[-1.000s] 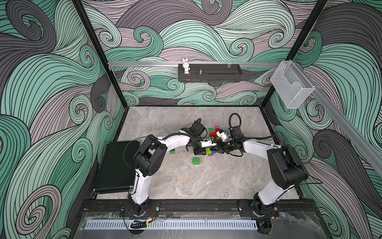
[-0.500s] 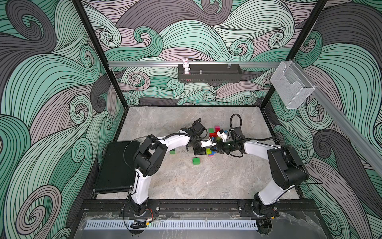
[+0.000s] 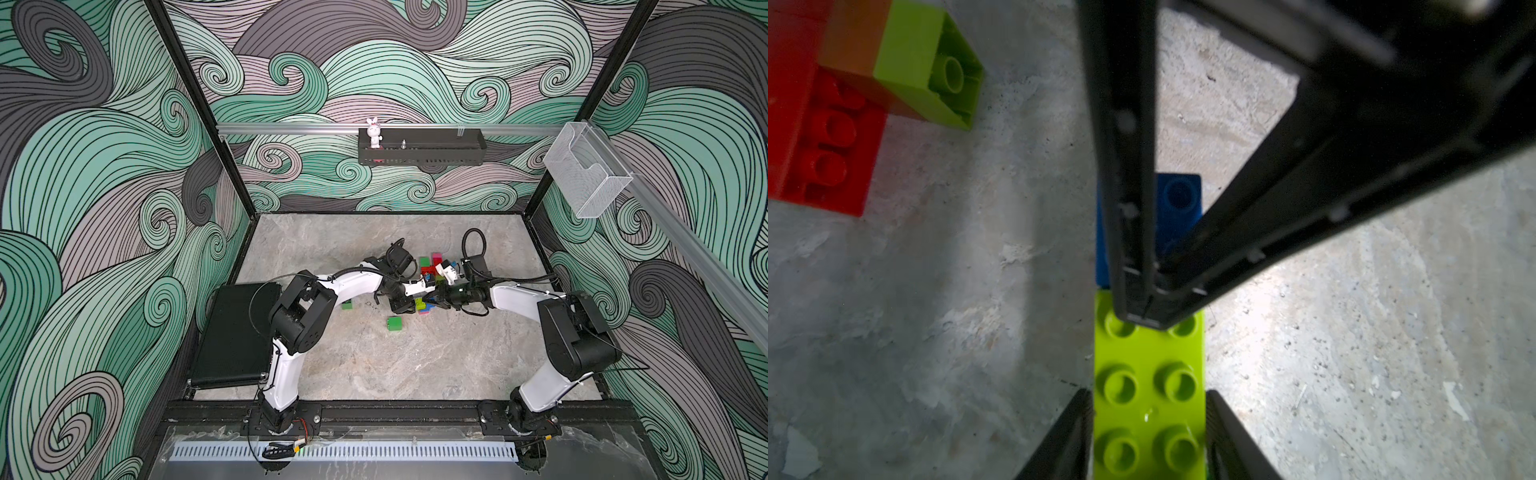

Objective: Assemble the number 4 with lego
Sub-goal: Assemble the lego brick with the lego brick.

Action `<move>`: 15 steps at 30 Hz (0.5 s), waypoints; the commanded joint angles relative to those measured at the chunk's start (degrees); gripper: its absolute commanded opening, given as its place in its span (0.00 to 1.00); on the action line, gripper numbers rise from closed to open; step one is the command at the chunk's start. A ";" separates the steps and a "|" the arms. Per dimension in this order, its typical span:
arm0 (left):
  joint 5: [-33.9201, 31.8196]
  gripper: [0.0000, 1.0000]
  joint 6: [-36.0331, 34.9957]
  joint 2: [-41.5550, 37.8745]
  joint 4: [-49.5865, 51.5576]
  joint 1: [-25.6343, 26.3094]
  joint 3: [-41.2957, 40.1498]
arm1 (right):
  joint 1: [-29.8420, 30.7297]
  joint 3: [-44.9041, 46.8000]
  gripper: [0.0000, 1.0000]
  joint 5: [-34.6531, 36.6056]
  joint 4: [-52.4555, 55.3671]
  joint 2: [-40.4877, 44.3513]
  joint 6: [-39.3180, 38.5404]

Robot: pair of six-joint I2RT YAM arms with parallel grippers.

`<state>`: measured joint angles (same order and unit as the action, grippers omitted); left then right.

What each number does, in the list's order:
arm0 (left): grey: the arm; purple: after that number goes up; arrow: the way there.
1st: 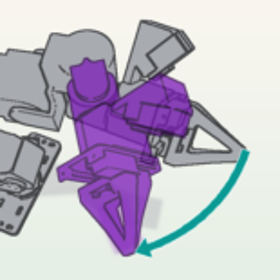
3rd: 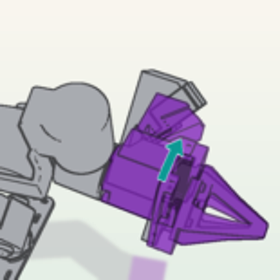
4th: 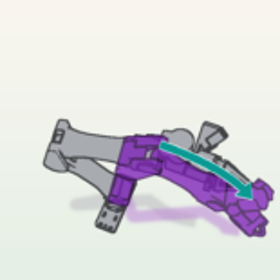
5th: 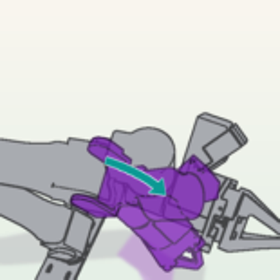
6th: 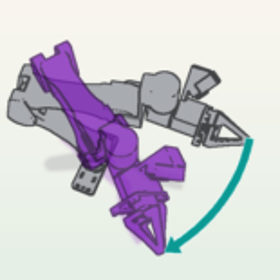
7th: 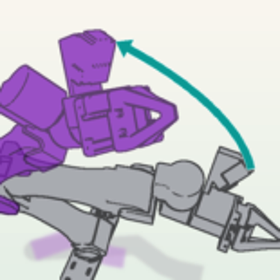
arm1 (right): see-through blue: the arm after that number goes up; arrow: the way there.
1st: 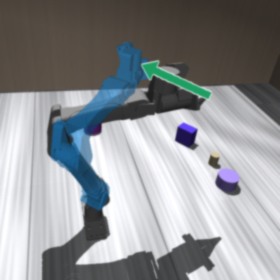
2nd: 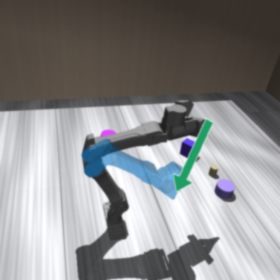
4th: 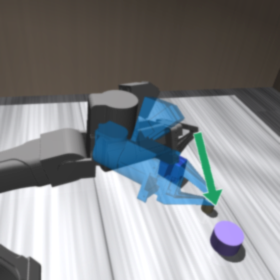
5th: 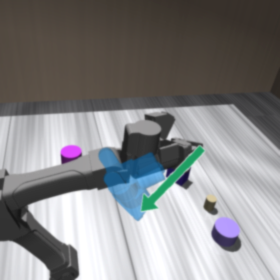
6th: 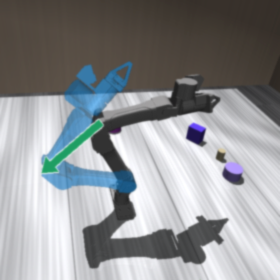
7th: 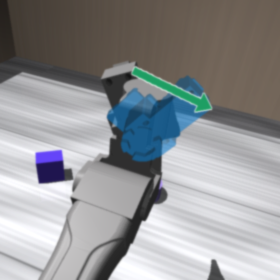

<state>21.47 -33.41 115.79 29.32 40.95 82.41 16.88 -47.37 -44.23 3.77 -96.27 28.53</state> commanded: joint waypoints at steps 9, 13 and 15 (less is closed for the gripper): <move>7.81 0.59 16.45 -14.16 -12.99 -6.55 -8.69 | 0.43 1.90 0.00 8.15 8.99 -0.30 -2.06; 3.20 0.61 35.40 -21.66 -24.29 -10.25 -16.01 | 0.45 -0.14 0.02 6.71 10.75 0.73 -3.43; -0.67 0.58 37.54 -22.94 -20.13 -11.19 -15.27 | 0.46 -1.29 0.05 5.74 11.55 0.56 -4.07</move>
<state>24.60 -8.14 94.56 12.84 30.74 66.98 17.12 -48.45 -42.35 7.38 -95.00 26.70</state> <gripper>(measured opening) 0.591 0.054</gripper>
